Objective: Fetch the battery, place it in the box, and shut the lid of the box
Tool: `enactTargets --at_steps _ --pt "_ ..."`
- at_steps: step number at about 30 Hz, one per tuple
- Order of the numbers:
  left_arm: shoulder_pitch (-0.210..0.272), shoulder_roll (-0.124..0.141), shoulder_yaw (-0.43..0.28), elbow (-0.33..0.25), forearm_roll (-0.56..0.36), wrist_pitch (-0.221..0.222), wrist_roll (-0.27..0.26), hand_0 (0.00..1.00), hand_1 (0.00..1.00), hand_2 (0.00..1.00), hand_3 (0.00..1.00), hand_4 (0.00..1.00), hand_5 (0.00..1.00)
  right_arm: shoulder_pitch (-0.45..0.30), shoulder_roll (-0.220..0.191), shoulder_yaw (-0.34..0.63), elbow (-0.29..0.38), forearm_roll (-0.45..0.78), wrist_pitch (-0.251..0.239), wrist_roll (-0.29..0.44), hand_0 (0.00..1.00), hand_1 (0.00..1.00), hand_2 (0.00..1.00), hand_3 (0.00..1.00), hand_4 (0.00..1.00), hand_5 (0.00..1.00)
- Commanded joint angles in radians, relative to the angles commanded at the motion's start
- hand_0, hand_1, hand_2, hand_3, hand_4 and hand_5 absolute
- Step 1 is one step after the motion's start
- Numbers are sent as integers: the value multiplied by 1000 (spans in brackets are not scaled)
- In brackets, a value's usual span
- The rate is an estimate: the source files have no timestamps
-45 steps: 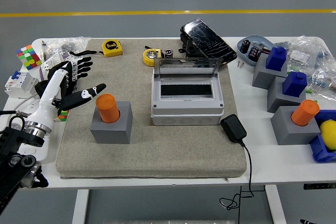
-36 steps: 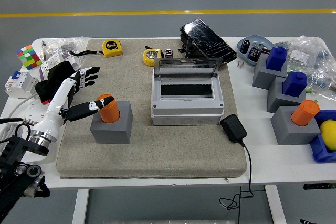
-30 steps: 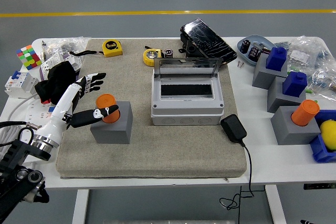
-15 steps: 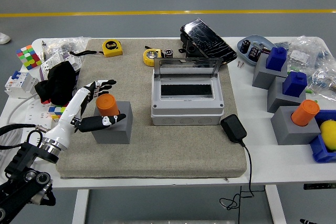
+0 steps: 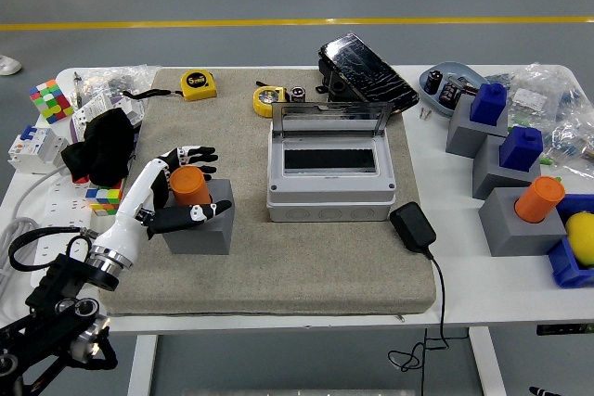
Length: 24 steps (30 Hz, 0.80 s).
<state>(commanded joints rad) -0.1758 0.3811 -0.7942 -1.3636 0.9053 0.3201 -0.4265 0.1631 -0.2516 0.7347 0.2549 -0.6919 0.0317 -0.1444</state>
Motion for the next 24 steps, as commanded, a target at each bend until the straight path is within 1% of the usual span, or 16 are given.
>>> enactTargets --at_steps 4,5,8,10,11,16,17,22,23,24 --pt "-17 -10 28 20 -93 3 -60 504 440 487 535 998 2 0 1 -5 1 2 0 0 667 672 686 535 912 474" --pt "-21 -13 33 25 -114 3 -71 136 169 237 288 850 2 0 1 -7 0 3 1 0 669 672 685 535 913 473" --pt "-33 -20 49 39 -176 -2 -103 136 169 237 288 850 2 1 3 -10 2 4 1 1 669 672 685 535 913 473" --pt "-37 -21 55 41 -192 -5 -111 136 169 237 288 850 2 2 4 -11 3 3 1 1 669 672 685 535 913 473" --pt "-40 -22 60 43 -198 -6 -113 90 74 150 178 838 2 1 4 -13 3 4 1 1 668 672 686 535 913 472" --pt "-48 -24 71 48 -225 -13 -119 90 74 150 178 838 2 -1 3 -19 1 14 13 6 668 672 686 535 913 472" --pt "-50 -25 73 48 -229 -12 -122 49 28 103 143 750 2 -1 3 -21 1 14 13 6 671 672 687 537 916 466" --pt "-69 -30 83 49 -246 3 -150 49 28 103 143 750 2 0 3 -23 2 16 13 6 671 672 687 537 916 466" --pt "-73 -32 85 47 -245 4 -153 32 3 79 135 770 2 1 4 -23 2 16 13 6 673 672 686 536 916 466" --pt "-75 -33 86 44 -242 5 -155 32 3 79 135 770 2 1 4 -22 2 16 13 6 673 672 686 536 916 466"
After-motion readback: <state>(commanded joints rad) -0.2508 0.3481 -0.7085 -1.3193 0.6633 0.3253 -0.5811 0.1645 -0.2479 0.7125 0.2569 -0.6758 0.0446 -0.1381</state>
